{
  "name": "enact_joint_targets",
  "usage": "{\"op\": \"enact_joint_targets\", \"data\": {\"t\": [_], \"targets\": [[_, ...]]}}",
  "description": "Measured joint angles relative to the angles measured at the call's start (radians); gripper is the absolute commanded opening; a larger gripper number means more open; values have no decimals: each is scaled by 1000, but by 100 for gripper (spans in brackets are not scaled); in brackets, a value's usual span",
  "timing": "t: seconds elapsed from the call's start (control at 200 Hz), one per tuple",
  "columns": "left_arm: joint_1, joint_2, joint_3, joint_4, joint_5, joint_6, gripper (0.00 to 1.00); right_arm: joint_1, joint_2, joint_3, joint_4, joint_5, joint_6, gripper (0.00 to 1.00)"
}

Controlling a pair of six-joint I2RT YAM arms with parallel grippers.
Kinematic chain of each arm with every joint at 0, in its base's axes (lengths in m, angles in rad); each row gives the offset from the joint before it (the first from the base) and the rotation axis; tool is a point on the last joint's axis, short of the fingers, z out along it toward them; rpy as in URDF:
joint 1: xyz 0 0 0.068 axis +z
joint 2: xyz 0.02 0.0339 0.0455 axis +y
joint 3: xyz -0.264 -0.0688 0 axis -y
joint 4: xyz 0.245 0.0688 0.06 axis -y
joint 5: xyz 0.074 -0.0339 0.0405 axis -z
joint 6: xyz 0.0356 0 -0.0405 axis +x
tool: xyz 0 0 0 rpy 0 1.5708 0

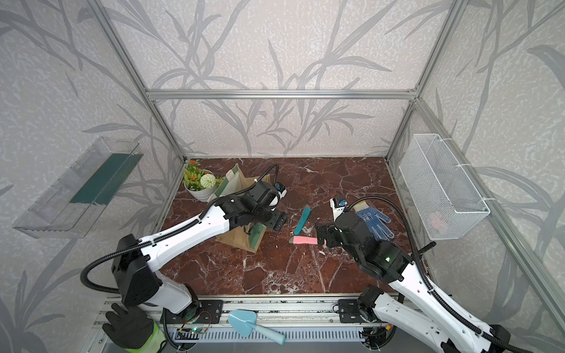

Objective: Place the art knife into the pouch
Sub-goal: Pick up the utility knife at the center of the board.

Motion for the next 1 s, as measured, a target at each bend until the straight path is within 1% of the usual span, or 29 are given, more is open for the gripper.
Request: {"op": "enact_joint_targets", "data": {"t": [0.095,0.185,0.28,0.375,0.55,0.65,0.845,0.999], "targets": [[-37,60,20,-13,-10,16,85,0,-60,-22,-5,1,12,99],[-82,119,73,-35,-35,34,85,0,-100,-35,-8,4,19,99],[-125,179,146,-58,-69,52,85,-1,-108,-36,-10,7,27,99],[-146,211,194,-66,-84,58,85,-1,-101,-36,-14,7,31,99],[-154,211,225,-81,-114,61,85,-1,-94,-36,-18,6,32,99],[-154,211,246,-108,-141,61,87,-1,-89,-36,-20,5,32,99],[-154,204,352,-179,-219,66,90,-2,-83,-36,-20,3,33,99],[-159,155,414,-212,-258,83,90,-4,-92,-37,-21,3,35,99]]}}
